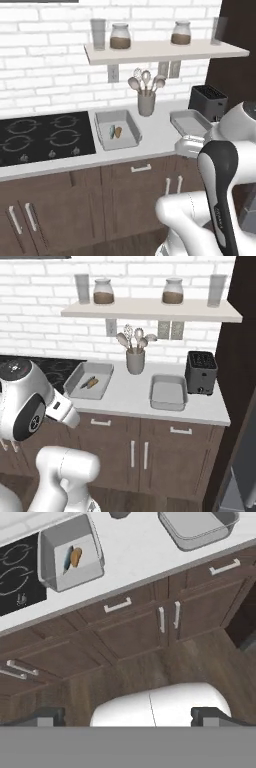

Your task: Place one sweet potato and one fish in each tupperware on the nearby counter, to pack two identical lunches.

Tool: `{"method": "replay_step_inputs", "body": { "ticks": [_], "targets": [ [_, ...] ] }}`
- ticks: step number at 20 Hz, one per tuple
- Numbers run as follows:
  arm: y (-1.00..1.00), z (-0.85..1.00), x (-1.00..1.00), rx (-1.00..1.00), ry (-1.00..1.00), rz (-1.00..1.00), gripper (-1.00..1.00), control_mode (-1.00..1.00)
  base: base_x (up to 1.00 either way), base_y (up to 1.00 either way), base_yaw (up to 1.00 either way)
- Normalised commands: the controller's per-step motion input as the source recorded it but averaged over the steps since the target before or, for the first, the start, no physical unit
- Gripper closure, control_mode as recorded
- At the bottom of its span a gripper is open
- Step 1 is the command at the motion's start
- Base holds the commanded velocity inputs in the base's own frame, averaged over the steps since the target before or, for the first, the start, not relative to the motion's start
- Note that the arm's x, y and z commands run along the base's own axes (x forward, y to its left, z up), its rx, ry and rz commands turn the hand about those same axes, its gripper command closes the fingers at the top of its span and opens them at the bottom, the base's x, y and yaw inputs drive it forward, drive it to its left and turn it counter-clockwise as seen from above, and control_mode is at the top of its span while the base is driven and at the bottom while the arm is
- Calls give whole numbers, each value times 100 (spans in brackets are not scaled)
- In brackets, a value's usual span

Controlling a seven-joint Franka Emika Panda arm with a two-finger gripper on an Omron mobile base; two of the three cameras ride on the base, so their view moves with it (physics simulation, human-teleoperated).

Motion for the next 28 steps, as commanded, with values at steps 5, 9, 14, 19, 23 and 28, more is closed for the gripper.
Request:
{"method": "replay_step_inputs", "body": {
  "ticks": [5, 9, 14, 19, 23, 28],
  "targets": [
    [0, 0, 0, 0, 0, 0, -100, 100, -100, -50, -6],
    [0, 0, 0, 0, 0, 0, -100, 100, -81, -86, -19],
    [0, 0, 0, 0, 0, 0, -100, 100, -48, -94, -31],
    [0, 0, 0, 0, 0, 0, -100, 100, -13, -82, -44],
    [0, 0, 0, 0, 0, 0, -100, 100, 18, -55, -67],
    [0, 0, 0, 0, 0, 0, -100, 100, 20, -46, -65]
  ]
}}
